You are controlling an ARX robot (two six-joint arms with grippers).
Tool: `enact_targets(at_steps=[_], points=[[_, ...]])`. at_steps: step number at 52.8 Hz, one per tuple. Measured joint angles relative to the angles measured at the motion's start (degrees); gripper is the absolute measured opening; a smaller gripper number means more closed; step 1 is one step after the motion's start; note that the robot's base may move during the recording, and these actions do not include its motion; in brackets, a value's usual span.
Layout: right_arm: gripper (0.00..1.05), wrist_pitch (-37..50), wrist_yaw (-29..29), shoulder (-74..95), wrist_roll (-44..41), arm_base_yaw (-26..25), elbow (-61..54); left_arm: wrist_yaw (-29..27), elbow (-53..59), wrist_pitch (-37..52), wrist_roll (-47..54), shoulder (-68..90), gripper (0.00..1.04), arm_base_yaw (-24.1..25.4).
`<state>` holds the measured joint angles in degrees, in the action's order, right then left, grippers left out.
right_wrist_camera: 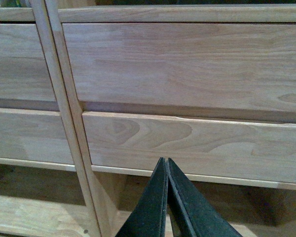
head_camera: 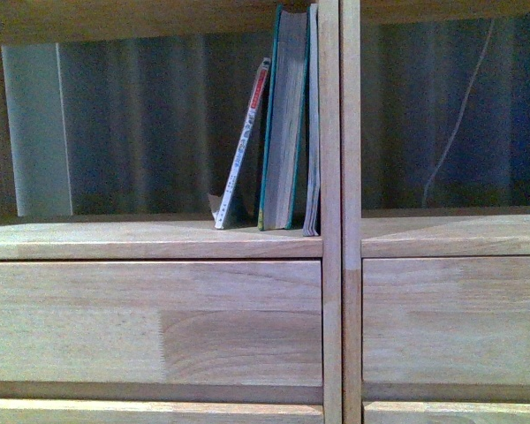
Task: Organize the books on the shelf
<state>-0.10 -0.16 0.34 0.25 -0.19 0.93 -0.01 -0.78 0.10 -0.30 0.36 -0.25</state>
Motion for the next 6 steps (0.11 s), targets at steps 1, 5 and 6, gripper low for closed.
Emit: enact_targets(at_steps=[1,5,6], points=[[0.12,0.00,0.00,0.00,0.00,0.00,0.00,0.00,0.00,0.00,0.00,0.00,0.10,0.00],[0.31,0.00,0.00,0.00,0.00,0.00,0.00,0.00,0.00,0.00,0.00,0.00,0.30,0.00],[0.36,0.00,0.00,0.00,0.00,0.00,0.00,0.00,0.00,0.00,0.00,0.00,0.35,0.00]])
